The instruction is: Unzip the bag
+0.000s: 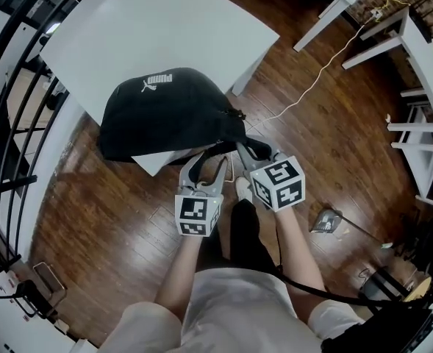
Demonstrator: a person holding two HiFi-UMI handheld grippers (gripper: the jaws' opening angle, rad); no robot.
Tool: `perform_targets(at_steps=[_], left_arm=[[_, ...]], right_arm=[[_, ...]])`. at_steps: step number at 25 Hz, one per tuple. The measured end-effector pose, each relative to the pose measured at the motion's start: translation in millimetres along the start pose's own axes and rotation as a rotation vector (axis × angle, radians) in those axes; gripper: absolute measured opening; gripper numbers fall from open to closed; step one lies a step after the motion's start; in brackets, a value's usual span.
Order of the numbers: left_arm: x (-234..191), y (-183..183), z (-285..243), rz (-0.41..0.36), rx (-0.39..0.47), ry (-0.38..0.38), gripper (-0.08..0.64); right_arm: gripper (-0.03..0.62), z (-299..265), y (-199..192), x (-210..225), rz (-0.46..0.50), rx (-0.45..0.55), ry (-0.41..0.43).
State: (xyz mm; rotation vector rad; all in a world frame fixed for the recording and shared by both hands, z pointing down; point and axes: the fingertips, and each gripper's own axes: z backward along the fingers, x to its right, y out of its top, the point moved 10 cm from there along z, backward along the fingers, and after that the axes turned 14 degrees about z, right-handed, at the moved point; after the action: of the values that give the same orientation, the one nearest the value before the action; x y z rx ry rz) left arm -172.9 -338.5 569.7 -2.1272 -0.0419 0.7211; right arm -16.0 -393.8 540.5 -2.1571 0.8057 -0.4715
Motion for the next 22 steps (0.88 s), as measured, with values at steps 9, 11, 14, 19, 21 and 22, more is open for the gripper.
perform_targets(at_steps=[9, 11, 14, 19, 21, 22], left_arm=[[10.8, 26.4, -2.7, 0.080, 0.100, -0.003, 0.095], [12.0, 28.3, 0.2, 0.077, 0.106, -0.009, 0.031], [6.9, 30.4, 4.3, 0.080, 0.090, -0.038, 0.028], [-13.4, 31.4, 11.5, 0.049, 0.052, -0.052, 0.026], [-20.8, 28.9, 14.4, 0.018, 0.044, -0.045, 0.026], [-24.8, 27.1, 16.5, 0.002, 0.042, -0.039, 0.026]], right_arm=[[0.021, 14.9, 20.8, -12.8, -0.013, -0.032, -0.013], [0.021, 15.6, 21.4, -10.8, -0.019, -0.023, -0.029], [0.021, 16.6, 21.6, -3.2, -0.026, -0.012, -0.064], [0.021, 12.4, 13.7, 7.2, -0.052, -0.011, -0.084], [0.020, 10.5, 10.4, 11.7, -0.058, -0.006, -0.088], [0.020, 9.2, 9.3, 13.3, -0.058, -0.007, -0.090]])
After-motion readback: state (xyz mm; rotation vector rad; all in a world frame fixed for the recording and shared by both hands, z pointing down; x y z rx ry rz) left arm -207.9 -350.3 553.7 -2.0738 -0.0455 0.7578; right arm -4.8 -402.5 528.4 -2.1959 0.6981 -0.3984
